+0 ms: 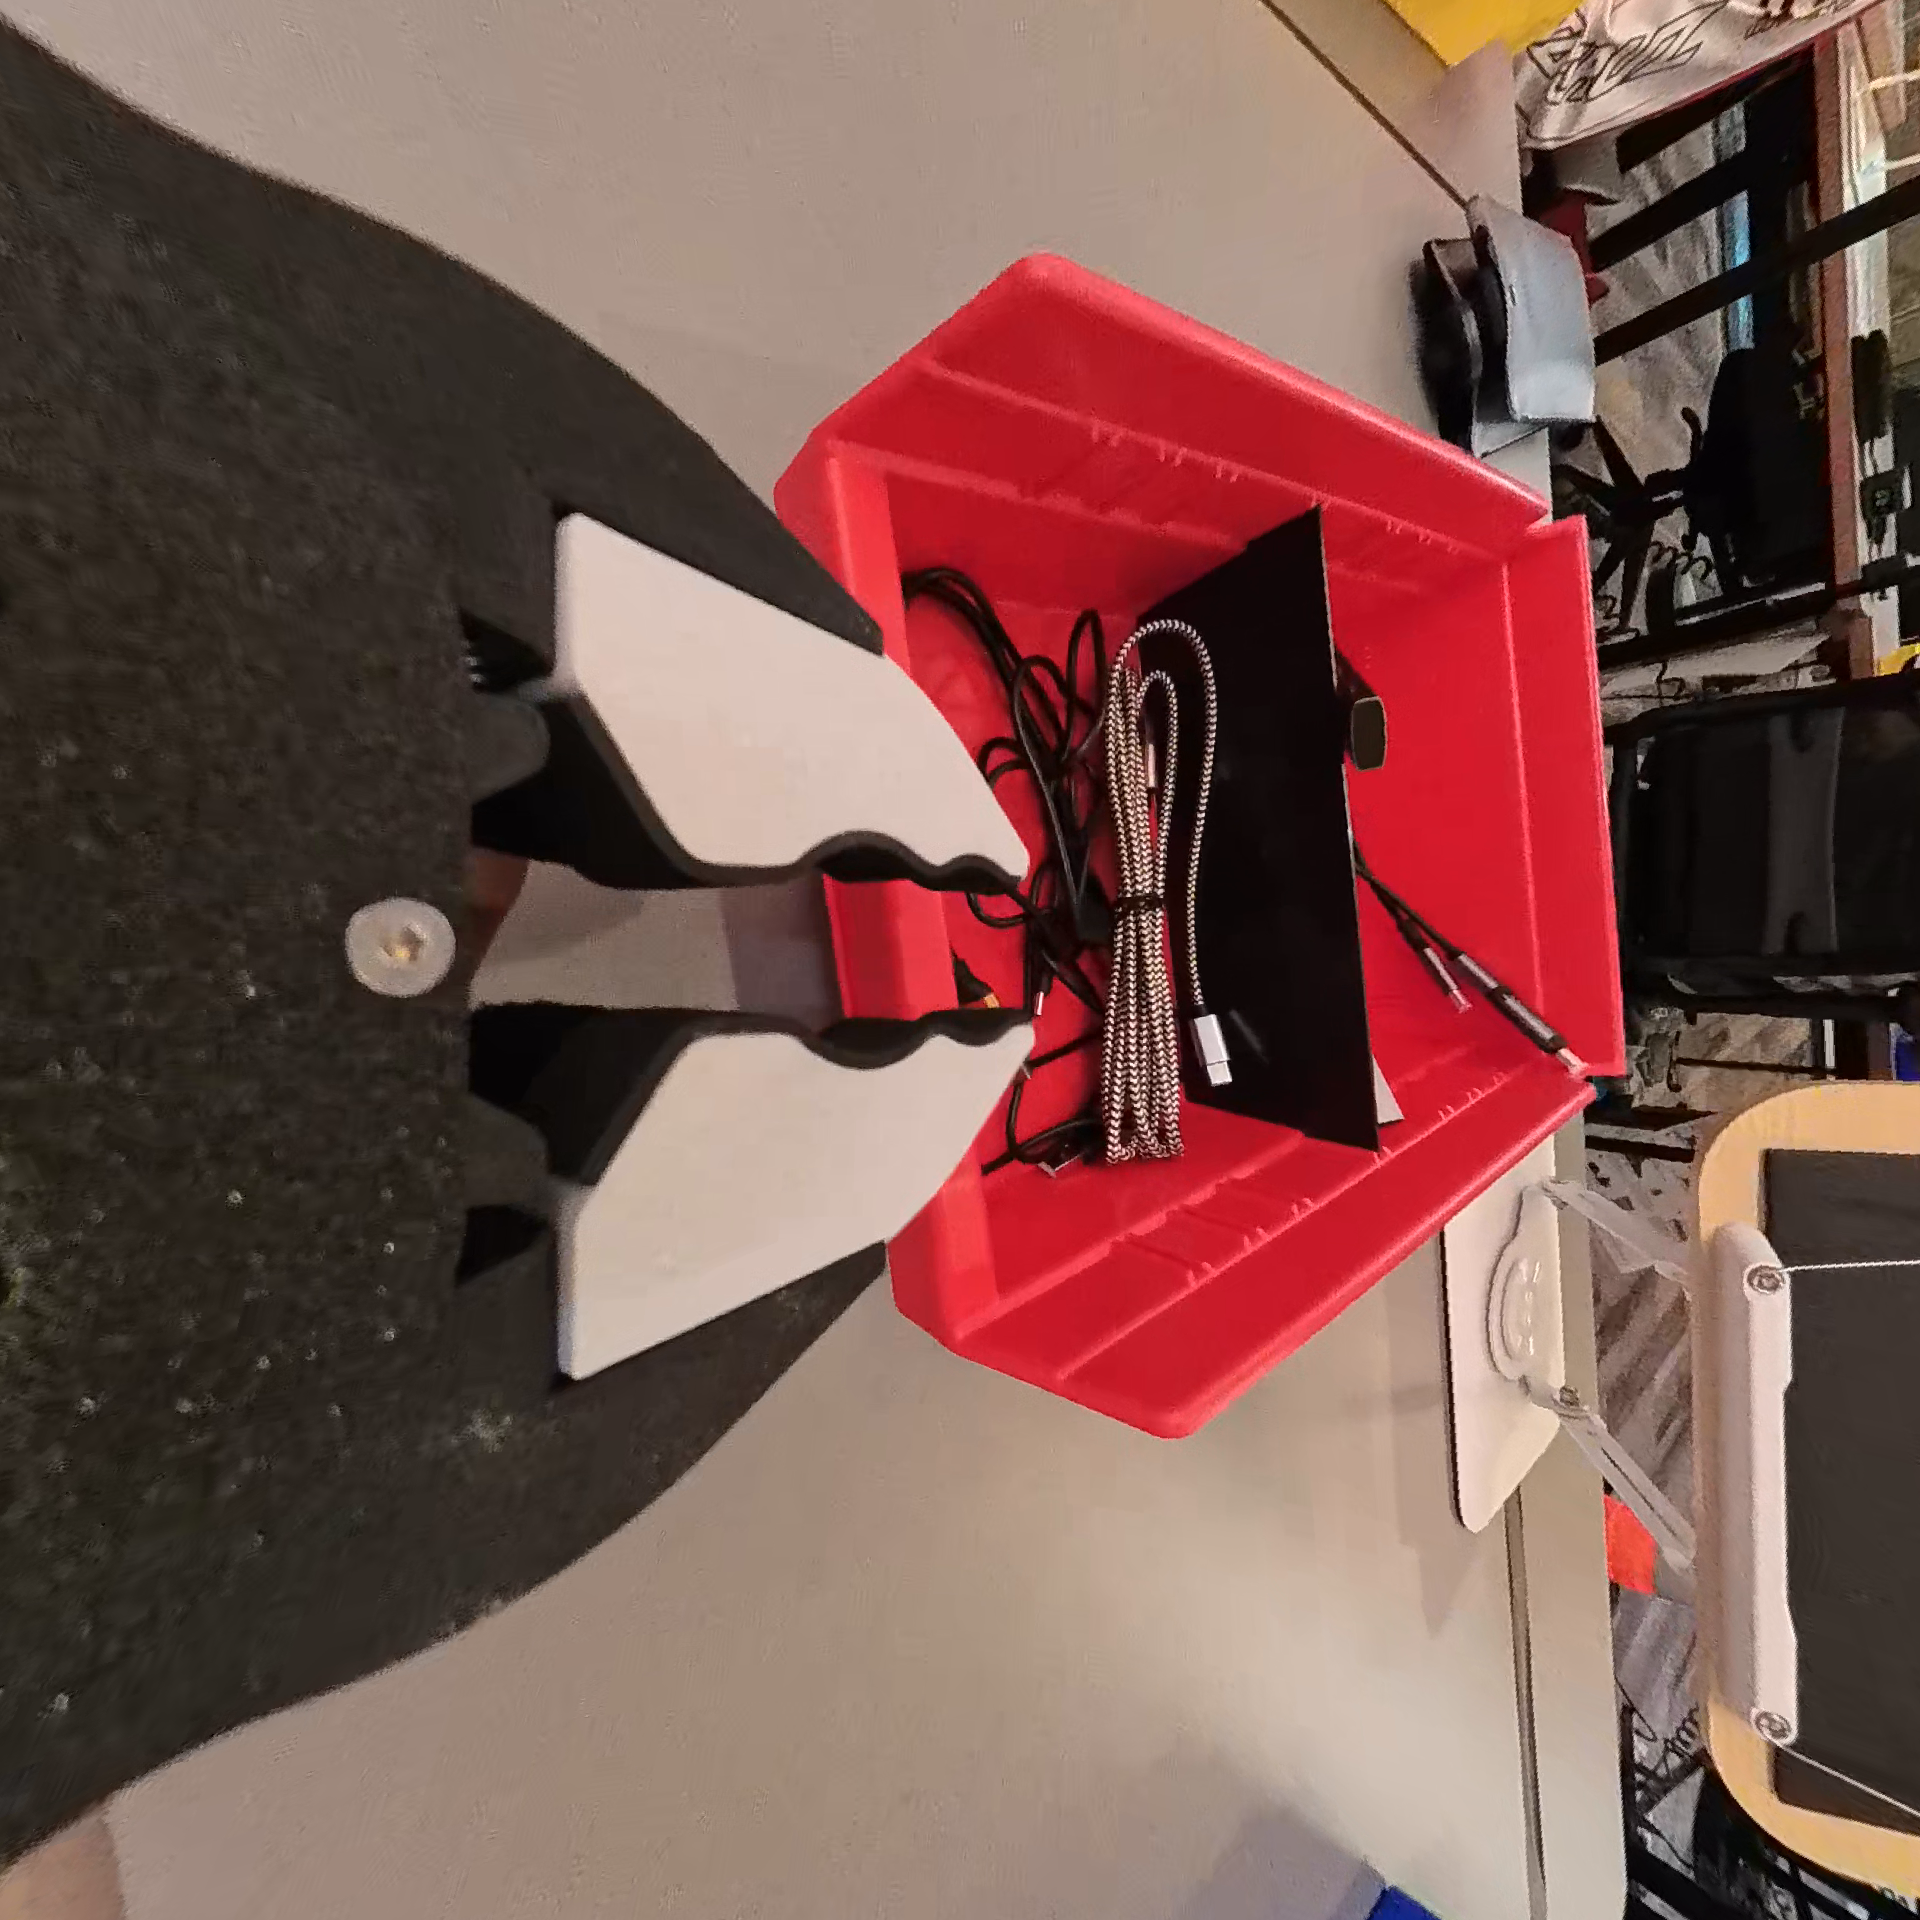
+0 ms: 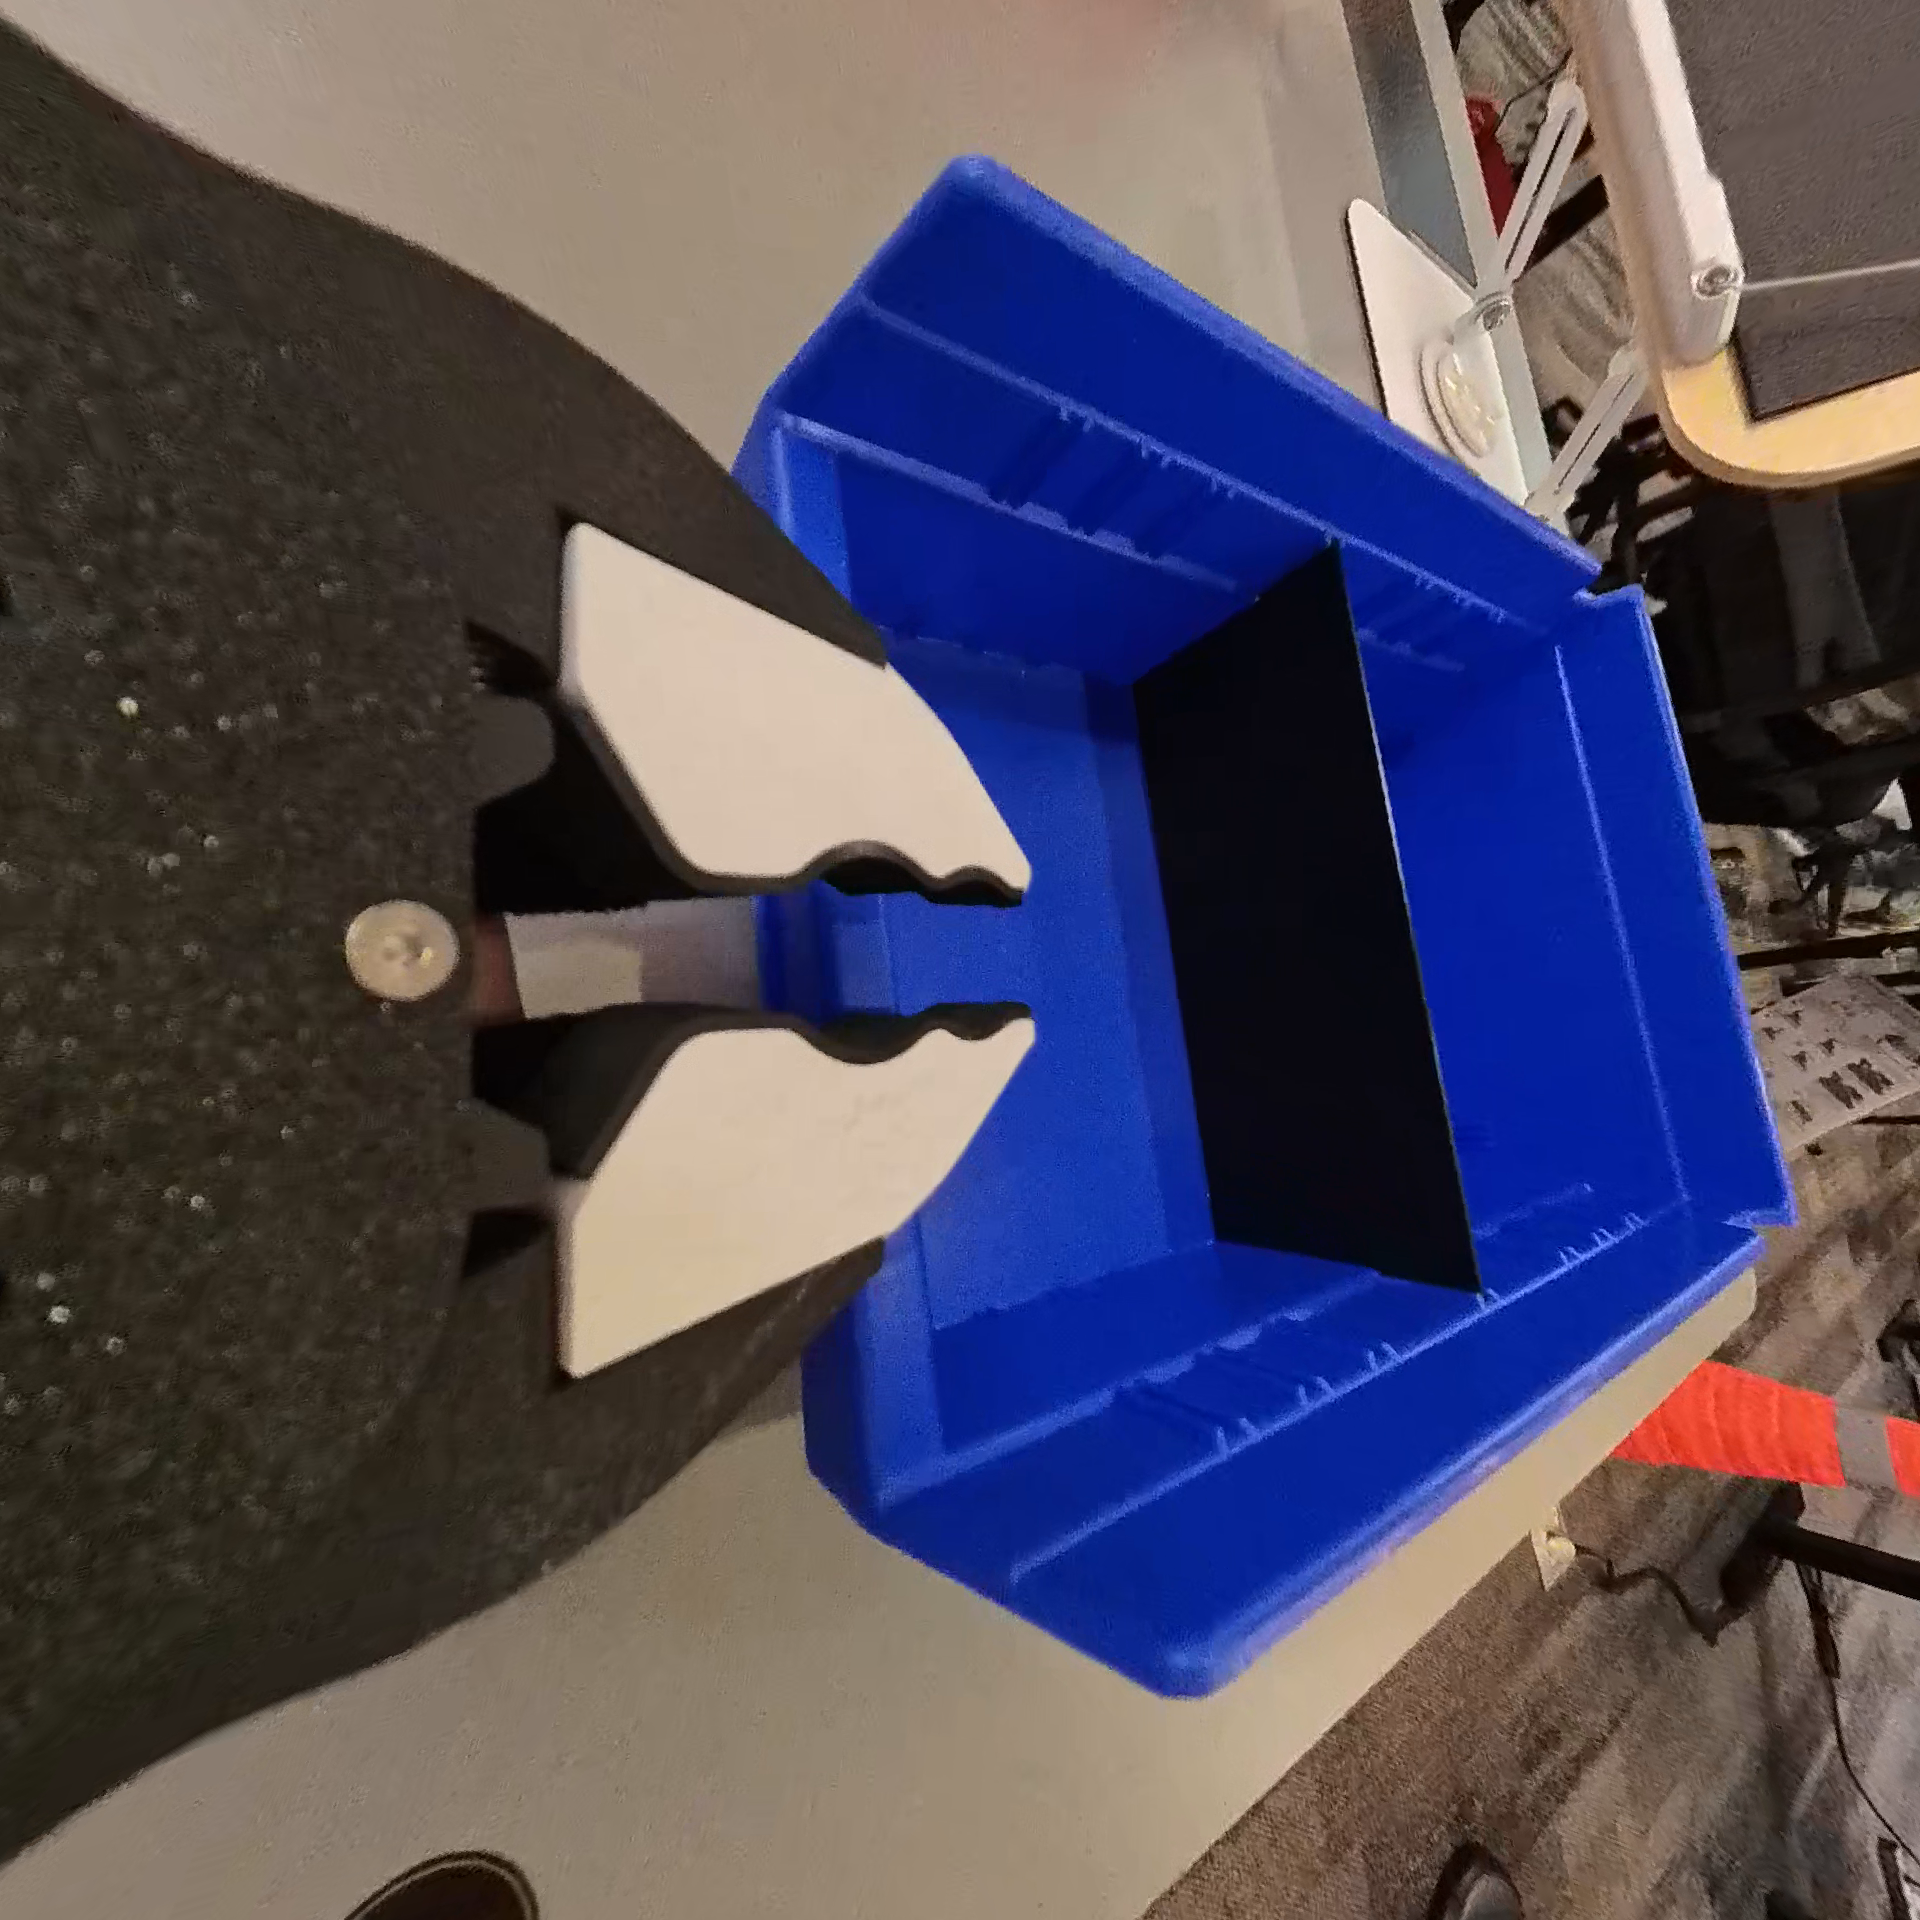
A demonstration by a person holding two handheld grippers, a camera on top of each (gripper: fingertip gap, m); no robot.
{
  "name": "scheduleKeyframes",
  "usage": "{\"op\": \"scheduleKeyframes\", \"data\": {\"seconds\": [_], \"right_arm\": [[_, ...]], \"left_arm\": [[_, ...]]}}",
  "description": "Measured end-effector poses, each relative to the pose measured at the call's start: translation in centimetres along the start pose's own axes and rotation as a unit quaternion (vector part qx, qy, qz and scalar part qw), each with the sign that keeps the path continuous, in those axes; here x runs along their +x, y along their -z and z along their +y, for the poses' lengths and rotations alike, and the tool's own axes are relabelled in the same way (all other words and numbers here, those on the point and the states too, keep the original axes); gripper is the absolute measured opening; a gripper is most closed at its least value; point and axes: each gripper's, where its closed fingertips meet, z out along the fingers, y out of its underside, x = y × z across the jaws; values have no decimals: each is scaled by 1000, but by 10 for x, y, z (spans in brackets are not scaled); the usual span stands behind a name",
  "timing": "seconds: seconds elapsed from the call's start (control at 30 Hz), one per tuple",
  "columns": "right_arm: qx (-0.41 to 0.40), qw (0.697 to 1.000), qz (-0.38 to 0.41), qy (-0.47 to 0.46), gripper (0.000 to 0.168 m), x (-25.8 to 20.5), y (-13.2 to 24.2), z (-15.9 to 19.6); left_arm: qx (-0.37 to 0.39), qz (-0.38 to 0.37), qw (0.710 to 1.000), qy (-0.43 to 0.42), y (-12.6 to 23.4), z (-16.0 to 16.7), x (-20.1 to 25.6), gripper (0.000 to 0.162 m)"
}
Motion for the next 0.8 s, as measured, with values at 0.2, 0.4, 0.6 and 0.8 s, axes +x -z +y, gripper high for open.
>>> {"op": "scheduleKeyframes", "data": {"seconds": [0.2, 0.4, 0.6, 0.8], "right_arm": [[-1, 1000, 1, -10, 17, 2, -1, 0], [-1, 1000, 2, 5, 16, -2, 1, 0], [-5, 1000, 0, 8, 16, -4, -1, 2], [-5, 1000, 0, 9, 16, -5, 0, 2]], "left_arm": [[-1, -6, 1000, -9, 0, 0, 0, 20], [0, -8, 1000, -9, 1, 0, -1, 20], [-9, -10, 1000, -12, -2, 3, -1, 20], [-11, -11, 1000, -8, -2, 4, -1, 20]]}}
